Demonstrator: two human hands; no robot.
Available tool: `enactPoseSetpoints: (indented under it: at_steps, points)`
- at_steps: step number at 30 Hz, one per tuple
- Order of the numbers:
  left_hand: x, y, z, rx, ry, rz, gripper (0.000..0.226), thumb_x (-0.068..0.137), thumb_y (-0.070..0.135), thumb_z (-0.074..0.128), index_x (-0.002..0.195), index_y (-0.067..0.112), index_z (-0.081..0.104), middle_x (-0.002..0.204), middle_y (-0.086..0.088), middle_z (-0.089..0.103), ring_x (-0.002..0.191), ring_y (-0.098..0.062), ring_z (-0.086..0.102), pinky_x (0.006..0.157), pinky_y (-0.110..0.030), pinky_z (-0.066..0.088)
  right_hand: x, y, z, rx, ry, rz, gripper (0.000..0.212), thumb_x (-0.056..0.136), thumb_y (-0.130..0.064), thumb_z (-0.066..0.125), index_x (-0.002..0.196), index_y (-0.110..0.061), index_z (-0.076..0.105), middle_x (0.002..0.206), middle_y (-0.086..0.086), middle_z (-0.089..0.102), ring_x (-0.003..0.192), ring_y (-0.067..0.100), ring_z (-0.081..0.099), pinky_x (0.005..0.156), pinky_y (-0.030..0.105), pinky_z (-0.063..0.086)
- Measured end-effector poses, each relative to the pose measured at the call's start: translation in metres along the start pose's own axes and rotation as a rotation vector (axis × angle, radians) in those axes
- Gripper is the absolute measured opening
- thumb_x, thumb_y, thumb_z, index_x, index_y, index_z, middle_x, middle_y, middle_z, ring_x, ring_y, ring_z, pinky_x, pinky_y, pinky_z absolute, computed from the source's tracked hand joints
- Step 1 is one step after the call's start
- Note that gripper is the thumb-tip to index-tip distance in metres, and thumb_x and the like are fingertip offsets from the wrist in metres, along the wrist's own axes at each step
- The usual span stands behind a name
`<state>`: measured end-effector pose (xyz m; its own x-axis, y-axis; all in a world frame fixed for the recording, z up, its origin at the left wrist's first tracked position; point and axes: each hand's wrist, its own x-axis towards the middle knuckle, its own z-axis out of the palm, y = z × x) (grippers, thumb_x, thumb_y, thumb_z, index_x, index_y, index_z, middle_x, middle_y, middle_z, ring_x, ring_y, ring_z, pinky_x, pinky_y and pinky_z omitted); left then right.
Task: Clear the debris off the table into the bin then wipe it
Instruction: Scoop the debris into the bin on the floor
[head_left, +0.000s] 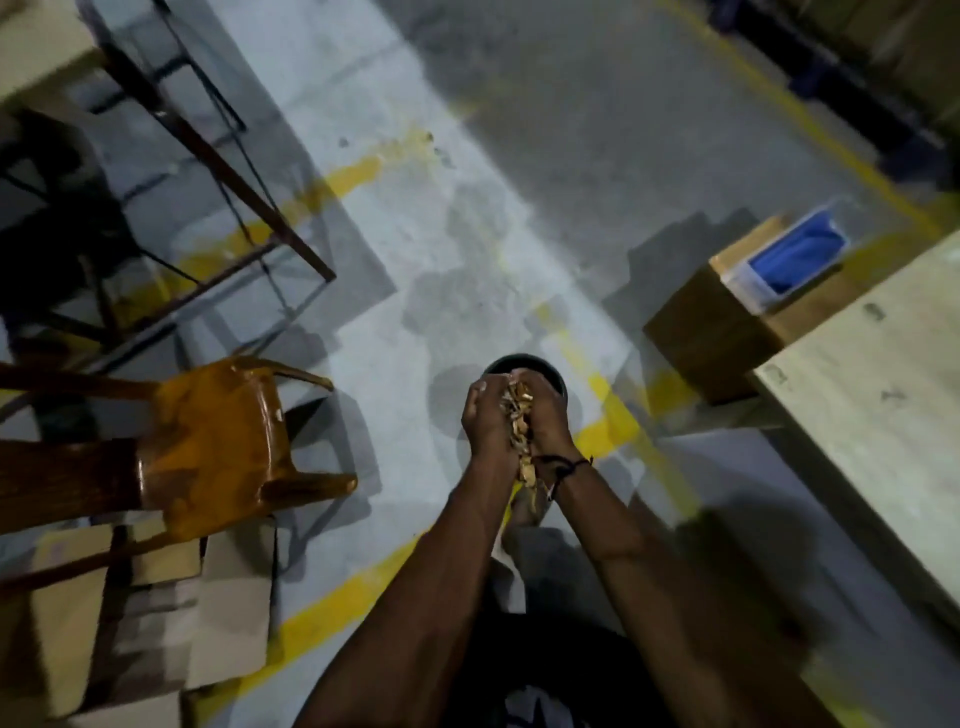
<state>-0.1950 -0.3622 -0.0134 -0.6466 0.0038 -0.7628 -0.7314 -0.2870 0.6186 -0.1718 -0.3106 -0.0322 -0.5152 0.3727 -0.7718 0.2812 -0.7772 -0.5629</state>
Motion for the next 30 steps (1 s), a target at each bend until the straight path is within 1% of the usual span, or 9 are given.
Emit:
enactPoseSetpoints:
  at_steps: [5,9,13,16,18,20,22,25,30]
  points:
    - [0.099,-0.03,0.011,0.108,-0.04,-0.156,0.012,0.095,0.012,0.067,0.099,0.003,0.073,0.104,-0.018,0.074,0.098,-0.036,0.071,0.094,-0.043,0.057,0.081,0.023,0.0,0.142,0.18,0.064,0.036,0.071,-0.033,0.083,0.1,-0.011,0.078,0.119,0.026,0.072,0.117,0.043,0.067,0.107,0.054,0.052]
    - [0.199,-0.086,0.014,0.118,-0.031,-0.312,0.076,0.06,0.032,0.084,0.127,-0.001,0.071,0.126,-0.024,0.071,0.122,-0.042,0.066,0.11,-0.052,0.052,0.162,0.047,-0.015,0.274,0.368,0.095,0.031,0.099,-0.014,0.067,0.123,0.003,0.07,0.121,0.024,0.071,0.118,0.041,0.067,0.102,0.045,0.055]
    - [0.311,-0.161,0.007,0.138,-0.079,-0.403,0.102,0.034,0.036,0.1,0.126,0.003,0.072,0.137,-0.015,0.067,0.126,-0.033,0.064,0.118,-0.047,0.045,0.255,0.088,-0.038,0.291,0.467,0.116,0.033,0.098,-0.018,0.066,0.12,0.007,0.07,0.107,0.019,0.074,0.079,0.019,0.073,0.071,0.025,0.059]
    - [0.366,-0.183,0.01,0.218,-0.125,-0.467,0.069,0.074,0.047,0.081,0.126,0.003,0.07,0.134,-0.018,0.067,0.122,-0.036,0.064,0.111,-0.044,0.05,0.349,0.145,-0.071,0.269,0.535,0.127,0.053,0.081,-0.038,0.074,0.117,0.002,0.073,0.114,0.016,0.076,0.097,0.03,0.074,0.1,0.045,0.058]
    - [0.394,-0.194,0.009,0.208,-0.131,-0.518,0.05,0.101,0.049,0.052,0.115,0.005,0.07,0.117,-0.019,0.069,0.103,-0.034,0.067,0.089,-0.039,0.055,0.416,0.196,-0.106,0.272,0.48,0.157,0.057,0.067,-0.045,0.077,0.107,-0.006,0.077,0.107,0.01,0.077,0.095,0.032,0.074,0.099,0.052,0.057]
    - [0.43,-0.215,0.0,0.194,-0.134,-0.564,0.056,0.105,0.052,0.042,0.117,0.005,0.07,0.115,-0.02,0.071,0.103,-0.036,0.066,0.084,-0.039,0.054,0.453,0.223,-0.12,0.298,0.415,0.194,0.061,0.061,-0.051,0.077,0.107,-0.012,0.08,0.108,0.009,0.078,0.098,0.034,0.073,0.099,0.052,0.056]
    - [0.465,-0.238,-0.008,0.18,-0.138,-0.58,0.066,0.098,0.059,0.05,0.132,0.006,0.068,0.13,-0.022,0.069,0.119,-0.04,0.065,0.098,-0.046,0.055,0.462,0.221,-0.111,0.295,0.424,0.187,0.064,0.062,-0.057,0.074,0.111,-0.015,0.08,0.112,0.006,0.077,0.103,0.033,0.072,0.102,0.052,0.055]
    - [0.506,-0.261,-0.015,0.27,-0.151,-0.576,0.072,0.093,0.064,0.051,0.133,0.007,0.069,0.135,-0.02,0.068,0.121,-0.041,0.065,0.103,-0.051,0.053,0.483,0.232,-0.113,0.313,0.474,0.142,0.049,0.082,-0.055,0.066,0.11,-0.016,0.078,0.104,0.006,0.078,0.098,0.03,0.074,0.086,0.04,0.06]
    - [0.527,-0.258,-0.013,0.348,-0.168,-0.562,0.059,0.103,0.058,0.043,0.107,0.008,0.074,0.097,-0.018,0.077,0.096,-0.036,0.068,0.082,-0.038,0.054,0.498,0.237,-0.112,0.222,0.516,0.103,0.048,0.093,-0.055,0.056,0.12,-0.018,0.072,0.115,0.006,0.073,0.106,0.032,0.068,0.095,0.042,0.053]
